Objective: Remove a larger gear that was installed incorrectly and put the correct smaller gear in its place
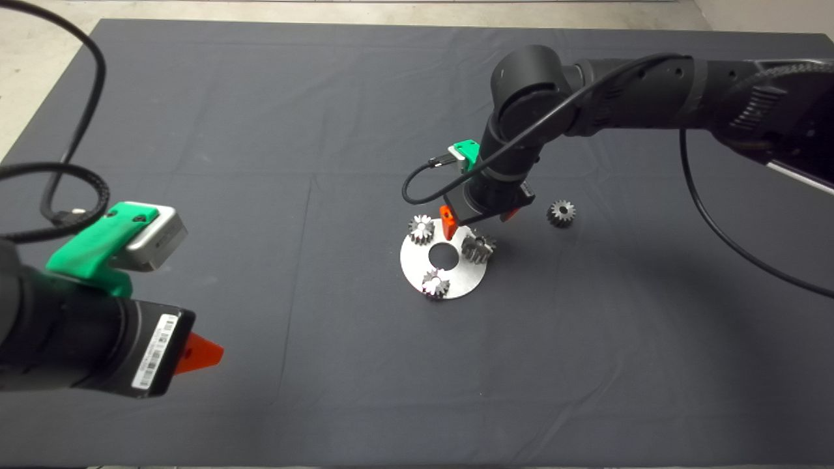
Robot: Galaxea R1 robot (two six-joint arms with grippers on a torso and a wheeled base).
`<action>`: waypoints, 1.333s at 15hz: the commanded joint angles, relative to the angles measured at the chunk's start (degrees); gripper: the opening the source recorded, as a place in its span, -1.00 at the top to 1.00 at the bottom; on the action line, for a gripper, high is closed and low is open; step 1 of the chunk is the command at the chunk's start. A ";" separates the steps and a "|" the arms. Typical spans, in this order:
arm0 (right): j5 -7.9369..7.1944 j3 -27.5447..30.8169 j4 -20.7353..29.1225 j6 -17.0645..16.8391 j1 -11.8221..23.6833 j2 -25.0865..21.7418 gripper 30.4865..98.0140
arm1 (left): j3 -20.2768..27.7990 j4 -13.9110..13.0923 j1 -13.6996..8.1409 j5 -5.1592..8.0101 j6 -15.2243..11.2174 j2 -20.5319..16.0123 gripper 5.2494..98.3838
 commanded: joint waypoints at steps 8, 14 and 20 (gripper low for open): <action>-3.20 -0.03 -3.71 -0.25 -0.63 -0.24 -0.73 | 0.79 -0.42 -1.05 0.37 -0.14 -0.03 -0.27; -3.20 -0.21 -5.76 -0.34 -2.85 -0.83 -0.73 | 0.79 -0.51 -1.05 0.45 -0.22 0.06 -0.27; -3.12 -2.26 -7.32 -0.81 -3.53 -0.53 -0.73 | 0.79 -0.51 -0.97 0.45 -0.22 0.06 -0.27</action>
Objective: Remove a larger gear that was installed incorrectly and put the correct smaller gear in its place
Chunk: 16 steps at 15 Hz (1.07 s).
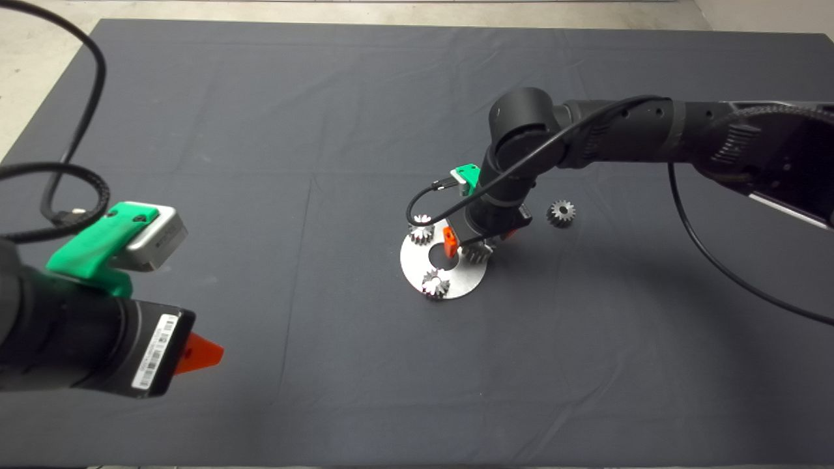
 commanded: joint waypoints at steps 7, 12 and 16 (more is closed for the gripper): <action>-3.12 -1.53 -2.91 -1.26 0.35 0.48 -0.95 | 0.77 -0.40 -0.98 0.54 -0.11 0.04 -0.27; -3.12 -1.53 -2.91 -1.18 0.35 0.52 -0.96 | 0.79 -0.40 -0.98 0.54 -0.11 -0.05 -0.27; -3.15 -0.91 -3.27 -0.74 0.26 0.57 -0.93 | 0.79 -0.40 -0.98 0.54 -0.11 -0.05 -0.27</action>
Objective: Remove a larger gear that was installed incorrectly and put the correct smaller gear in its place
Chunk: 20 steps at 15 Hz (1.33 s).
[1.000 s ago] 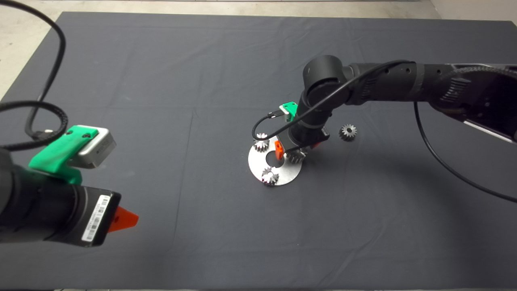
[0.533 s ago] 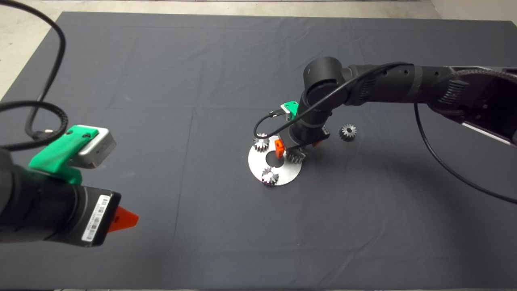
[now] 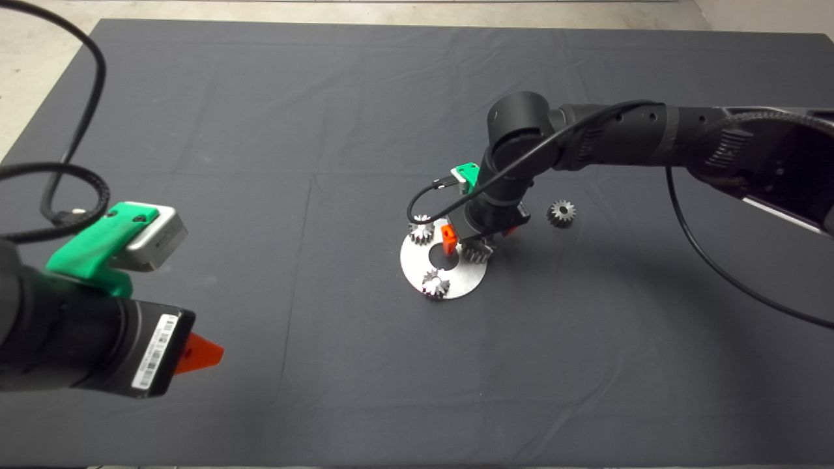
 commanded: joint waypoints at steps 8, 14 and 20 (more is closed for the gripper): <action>-3.29 0.33 -2.16 0.26 0.71 0.47 -0.46 | 0.76 -0.42 -0.99 0.54 -0.03 0.04 -0.27; -3.29 0.00 -2.25 0.26 0.80 0.65 -0.18 | 0.70 -0.42 -0.99 0.54 -0.03 0.04 -0.27; -3.47 -0.15 -2.60 0.35 0.89 1.44 0.12 | 0.70 -0.33 -0.99 0.54 0.15 0.04 -0.27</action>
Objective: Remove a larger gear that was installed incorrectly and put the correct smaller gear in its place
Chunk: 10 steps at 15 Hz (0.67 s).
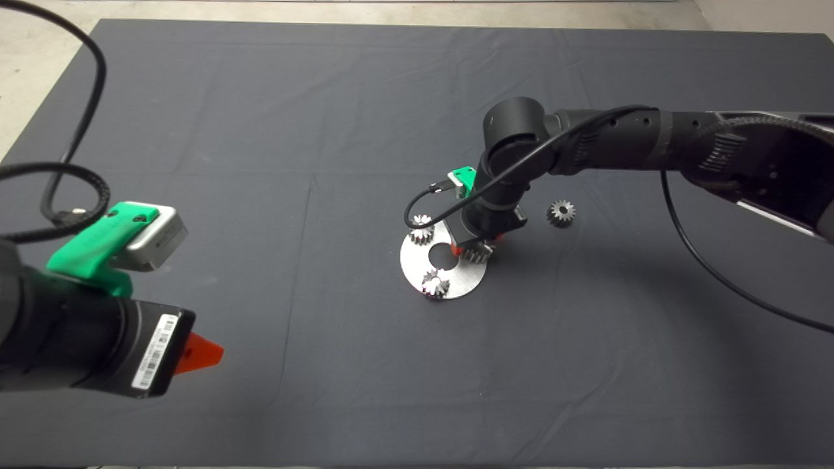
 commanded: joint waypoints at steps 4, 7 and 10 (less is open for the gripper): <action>-2.97 -0.13 -1.82 0.38 1.66 0.22 0.34 | 0.70 -0.33 -0.99 0.54 0.10 0.00 -0.27; -2.97 0.05 -1.82 0.38 1.75 -0.13 0.36 | 0.70 -0.33 -0.99 0.54 0.10 0.04 -0.27; -2.97 0.40 -1.74 0.38 1.83 -0.13 0.39 | 0.70 -0.33 -0.99 0.54 0.10 0.04 -0.27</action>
